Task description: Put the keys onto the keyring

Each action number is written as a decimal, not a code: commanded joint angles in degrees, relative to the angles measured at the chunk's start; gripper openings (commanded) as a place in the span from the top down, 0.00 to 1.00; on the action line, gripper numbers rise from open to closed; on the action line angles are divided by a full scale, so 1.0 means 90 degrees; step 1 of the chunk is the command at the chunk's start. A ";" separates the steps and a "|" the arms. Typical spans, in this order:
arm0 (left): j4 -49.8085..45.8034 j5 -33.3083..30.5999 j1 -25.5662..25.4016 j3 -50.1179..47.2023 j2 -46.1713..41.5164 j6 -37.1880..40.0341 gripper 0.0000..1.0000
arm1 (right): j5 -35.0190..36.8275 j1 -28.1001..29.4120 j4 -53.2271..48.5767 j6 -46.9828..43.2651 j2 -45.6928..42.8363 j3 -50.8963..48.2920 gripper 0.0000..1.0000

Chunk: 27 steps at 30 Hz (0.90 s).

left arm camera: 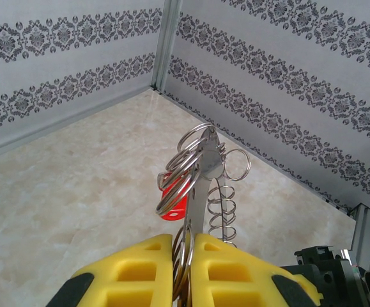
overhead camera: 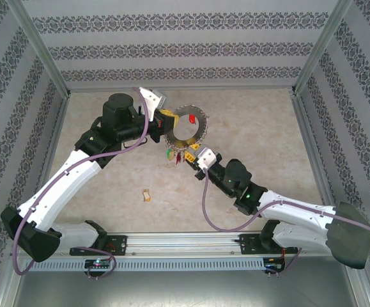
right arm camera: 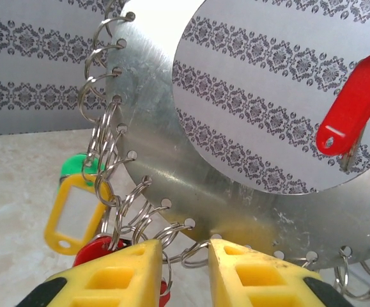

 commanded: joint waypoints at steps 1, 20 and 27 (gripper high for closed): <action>0.0492 0.0043 -0.0095 0.0051 -0.0187 -0.0140 1.00 | 0.0318 0.0064 0.0257 0.0095 0.0043 -0.0068 0.74; 0.0526 0.0065 -0.0100 0.0033 -0.0191 -0.0171 1.00 | 0.0464 -0.0013 0.0295 0.0109 0.0040 -0.0132 0.82; 0.0542 0.0065 -0.0100 0.0022 -0.0206 -0.0179 1.00 | 0.0408 -0.0081 0.0334 0.0119 0.0092 -0.0070 0.83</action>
